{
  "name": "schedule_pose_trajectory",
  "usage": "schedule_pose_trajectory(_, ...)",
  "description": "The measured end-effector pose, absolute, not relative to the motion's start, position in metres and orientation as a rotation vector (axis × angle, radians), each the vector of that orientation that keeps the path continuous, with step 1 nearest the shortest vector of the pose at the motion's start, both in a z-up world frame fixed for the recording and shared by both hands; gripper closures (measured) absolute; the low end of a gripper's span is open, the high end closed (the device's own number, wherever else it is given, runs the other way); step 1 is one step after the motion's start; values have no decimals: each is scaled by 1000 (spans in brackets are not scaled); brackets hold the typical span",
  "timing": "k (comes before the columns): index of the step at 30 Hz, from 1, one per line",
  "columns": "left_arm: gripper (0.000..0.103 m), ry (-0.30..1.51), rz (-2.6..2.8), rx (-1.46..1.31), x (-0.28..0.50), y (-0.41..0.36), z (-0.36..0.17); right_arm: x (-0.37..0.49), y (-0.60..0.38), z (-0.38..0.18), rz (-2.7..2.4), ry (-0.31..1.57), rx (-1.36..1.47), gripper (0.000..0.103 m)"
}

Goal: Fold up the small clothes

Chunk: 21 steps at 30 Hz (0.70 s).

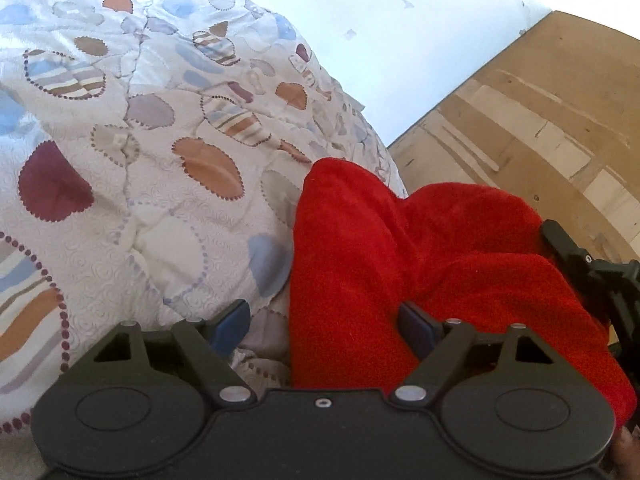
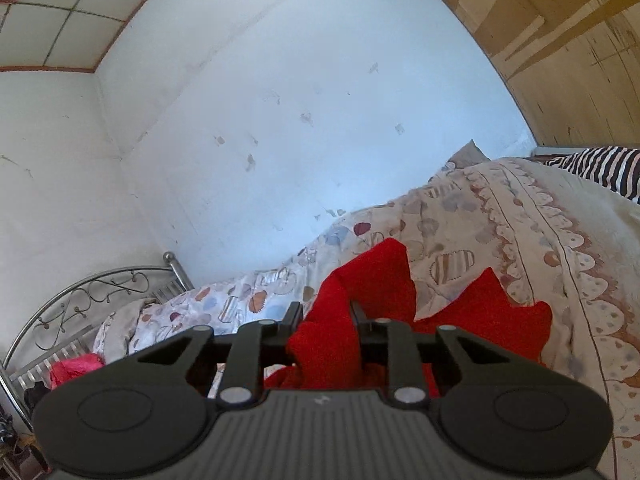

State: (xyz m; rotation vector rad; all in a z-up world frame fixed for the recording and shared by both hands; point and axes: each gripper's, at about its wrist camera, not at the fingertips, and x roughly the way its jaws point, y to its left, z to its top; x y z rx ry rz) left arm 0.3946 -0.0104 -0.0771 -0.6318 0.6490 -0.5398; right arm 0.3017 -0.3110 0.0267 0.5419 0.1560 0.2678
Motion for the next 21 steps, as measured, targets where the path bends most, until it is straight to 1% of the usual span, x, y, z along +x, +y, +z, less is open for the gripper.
schedule_pose_trajectory(5, 19, 676, -534, -594, 398, -14, -71, 298, -335, 9, 213, 217, 592, 76)
schedule_pose_trajectory(9, 14, 685, -528, -537, 399, -23, -65, 302, -366, -13, 200, 283, 656, 76)
schedule_pose_trajectory(11, 12, 682, -506, -473, 399, -34, -59, 308, -382, -22, 256, 315, 721, 76)
schedule_pose_trajectory(12, 12, 678, -499, -449, 398, -38, -57, 312, -388, -23, 281, 323, 740, 69)
schedule_pose_trajectory(13, 12, 677, -495, -432, 398, -41, -55, 317, -392, -23, 295, 332, 746, 58)
schedule_pose_trajectory(15, 12, 682, -477, -401, 400, -48, -53, 334, -400, -19, 327, 362, 754, 43)
schedule_pose_trajectory(17, 12, 676, -468, -373, 400, -55, -51, 353, -408, -18, 360, 405, 795, 43)
schedule_pose_trajectory(18, 12, 674, -466, -361, 399, -58, -49, 362, -410, -17, 362, 429, 796, 46)
schedule_pose_trajectory(19, 12, 672, -459, -348, 399, -61, -48, 370, -410, -16, 339, 447, 772, 67)
schedule_pose_trajectory(20, 12, 672, -447, -340, 399, -64, -46, 376, -409, -15, 306, 458, 725, 81)
schedule_pose_trajectory(21, 12, 674, -432, -336, 399, -68, -44, 380, -410, -13, 285, 456, 696, 85)
